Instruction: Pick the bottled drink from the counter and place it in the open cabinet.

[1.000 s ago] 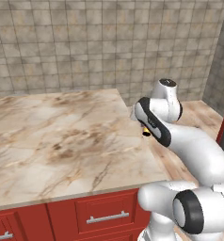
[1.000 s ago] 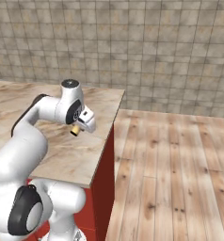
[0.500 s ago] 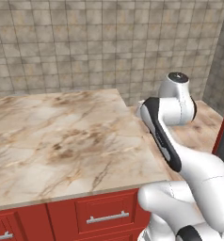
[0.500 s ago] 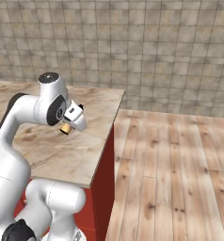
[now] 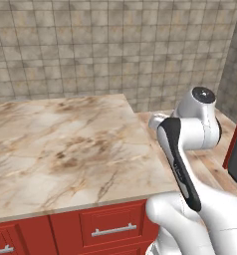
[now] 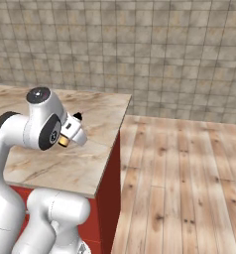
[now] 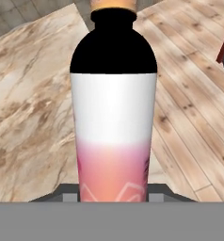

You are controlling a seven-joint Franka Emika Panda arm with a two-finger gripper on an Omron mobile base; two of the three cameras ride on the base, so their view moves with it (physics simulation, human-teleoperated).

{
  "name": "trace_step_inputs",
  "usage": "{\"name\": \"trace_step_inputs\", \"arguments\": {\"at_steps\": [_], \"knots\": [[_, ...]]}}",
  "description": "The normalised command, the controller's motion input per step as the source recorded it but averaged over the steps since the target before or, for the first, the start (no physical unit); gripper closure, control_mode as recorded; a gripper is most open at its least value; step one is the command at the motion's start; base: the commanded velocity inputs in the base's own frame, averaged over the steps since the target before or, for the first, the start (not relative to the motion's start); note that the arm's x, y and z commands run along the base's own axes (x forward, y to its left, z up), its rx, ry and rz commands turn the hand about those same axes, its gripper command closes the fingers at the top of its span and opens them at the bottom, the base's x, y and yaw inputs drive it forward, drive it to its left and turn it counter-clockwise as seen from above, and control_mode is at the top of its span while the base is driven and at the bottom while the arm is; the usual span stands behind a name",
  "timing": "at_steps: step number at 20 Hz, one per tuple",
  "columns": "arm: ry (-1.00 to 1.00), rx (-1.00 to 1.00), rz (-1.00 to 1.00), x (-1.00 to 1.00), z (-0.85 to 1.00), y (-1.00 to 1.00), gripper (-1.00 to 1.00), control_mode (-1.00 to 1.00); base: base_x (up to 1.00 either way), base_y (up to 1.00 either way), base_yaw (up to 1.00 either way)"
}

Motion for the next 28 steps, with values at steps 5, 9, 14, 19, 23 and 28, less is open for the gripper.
{"name": "trace_step_inputs", "arguments": {"at_steps": [5, 9, 14, 19, 23, 28], "knots": [[0.0, 0.0, 0.0, 0.0, 0.0, 0.0, 1.0, -1.0, 0.0, 0.0, 0.0], [0.0, 0.0, 0.0, 0.0, 0.0, 0.0, 1.0, -1.0, 0.0, 0.0, 0.0], [0.0, 0.0, 0.0, 0.0, 0.0, 0.0, 1.0, 1.0, -0.57, 0.0, -0.11], [0.0, 0.0, 0.0, 0.0, 0.0, 0.0, 1.0, 1.0, -0.97, 0.0, -0.21], [0.0, 0.0, 0.0, 0.0, 0.0, 0.0, 1.0, 1.0, -0.36, 0.01, -0.37], [0.0, 0.0, 0.0, 0.0, 0.0, 0.0, 1.0, 1.0, -0.04, -0.02, -0.85]]}}
